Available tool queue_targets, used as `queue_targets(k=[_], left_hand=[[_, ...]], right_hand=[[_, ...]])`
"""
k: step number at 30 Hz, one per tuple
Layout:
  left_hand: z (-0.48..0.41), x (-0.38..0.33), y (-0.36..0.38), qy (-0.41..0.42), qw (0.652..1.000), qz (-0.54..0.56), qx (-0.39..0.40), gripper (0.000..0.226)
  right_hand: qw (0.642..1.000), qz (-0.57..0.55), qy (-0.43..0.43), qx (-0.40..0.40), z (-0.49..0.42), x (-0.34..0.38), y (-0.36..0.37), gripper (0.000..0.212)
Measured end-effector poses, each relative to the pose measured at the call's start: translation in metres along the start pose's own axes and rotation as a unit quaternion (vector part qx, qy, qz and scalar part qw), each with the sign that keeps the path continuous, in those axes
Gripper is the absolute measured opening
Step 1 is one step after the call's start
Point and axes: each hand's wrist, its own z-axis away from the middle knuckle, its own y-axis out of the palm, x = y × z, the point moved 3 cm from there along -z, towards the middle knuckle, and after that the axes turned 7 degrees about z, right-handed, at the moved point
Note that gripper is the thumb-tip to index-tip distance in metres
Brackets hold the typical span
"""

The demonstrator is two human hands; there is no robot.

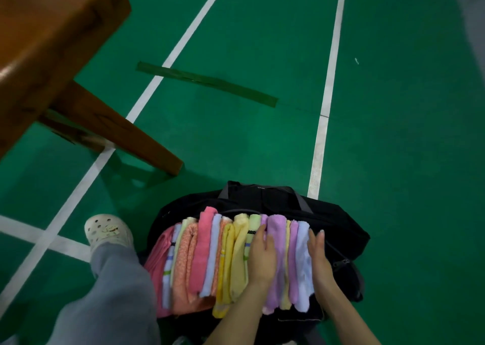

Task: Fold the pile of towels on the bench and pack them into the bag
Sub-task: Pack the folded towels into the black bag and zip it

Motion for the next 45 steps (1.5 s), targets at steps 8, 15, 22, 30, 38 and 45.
queue_targets(k=[8, 15, 22, 30, 38, 45], left_hand=[[0.031, -0.126, -0.064, 0.101, 0.983, 0.146, -0.042, 0.039], [0.149, -0.221, -0.218, 0.249, 0.940, 0.198, -0.119, 0.038], [0.321, -0.202, -0.409, 0.385, 0.869, 0.098, -0.294, 0.022], [0.420, -0.076, -0.501, 0.269, 0.824, -0.175, -0.468, 0.037], [0.408, 0.003, -0.498, 0.062, 0.783, -0.453, -0.421, 0.107], [0.409, 0.002, -0.501, 0.076, 0.758, -0.475, -0.441, 0.103]], right_hand=[[0.974, -0.150, -0.120, 0.118, 0.079, 0.115, 0.049, 0.077], [0.922, -0.164, -0.215, 0.276, 0.225, 0.186, 0.147, 0.076], [0.852, -0.048, -0.286, 0.436, 0.395, 0.171, 0.275, 0.074], [0.829, 0.083, -0.252, 0.493, 0.485, 0.066, 0.365, 0.078], [0.863, 0.173, -0.309, 0.362, 0.480, 0.037, 0.375, 0.060], [0.886, 0.110, -0.131, 0.430, 0.479, 0.029, 0.375, 0.035]])
